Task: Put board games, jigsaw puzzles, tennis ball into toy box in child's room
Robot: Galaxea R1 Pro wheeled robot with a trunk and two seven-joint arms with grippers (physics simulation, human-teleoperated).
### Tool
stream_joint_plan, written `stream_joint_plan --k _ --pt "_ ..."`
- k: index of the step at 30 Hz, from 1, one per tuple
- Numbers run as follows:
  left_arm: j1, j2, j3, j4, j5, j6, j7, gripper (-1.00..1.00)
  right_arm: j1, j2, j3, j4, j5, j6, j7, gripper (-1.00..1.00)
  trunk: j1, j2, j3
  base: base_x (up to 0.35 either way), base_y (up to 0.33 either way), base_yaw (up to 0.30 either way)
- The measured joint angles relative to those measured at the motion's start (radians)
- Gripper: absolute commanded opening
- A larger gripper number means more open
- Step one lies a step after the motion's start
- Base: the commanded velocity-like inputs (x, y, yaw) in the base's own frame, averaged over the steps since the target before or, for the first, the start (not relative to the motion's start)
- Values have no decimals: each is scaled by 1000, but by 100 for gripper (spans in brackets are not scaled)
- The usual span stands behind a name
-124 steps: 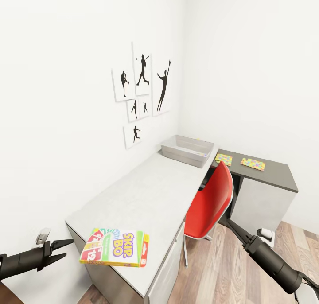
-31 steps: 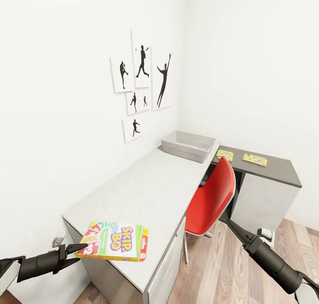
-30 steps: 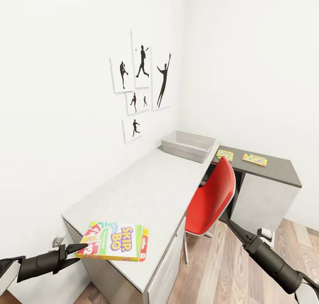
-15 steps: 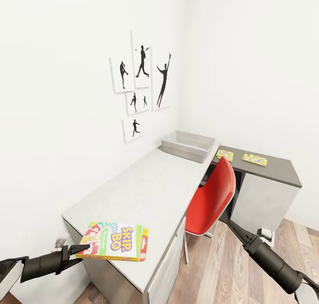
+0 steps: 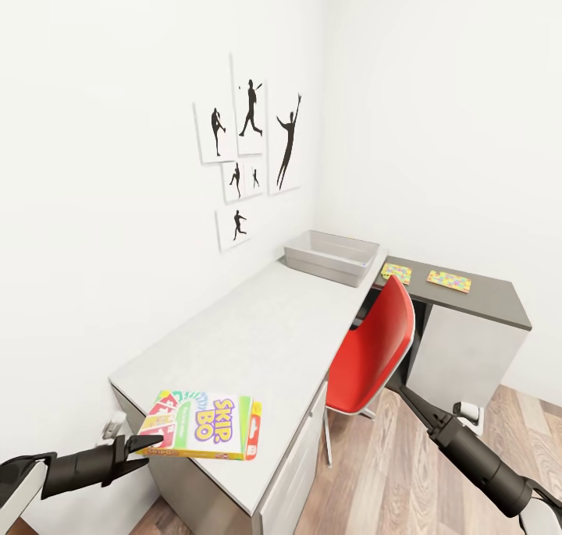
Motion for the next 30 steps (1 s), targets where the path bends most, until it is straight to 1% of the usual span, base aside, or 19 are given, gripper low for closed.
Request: stream_joint_plan --k 30 --pt "0 1 10 -9 1 -5 -12 100 0 0 0 0 0 0 0 100 0 0 0 0 0 0"
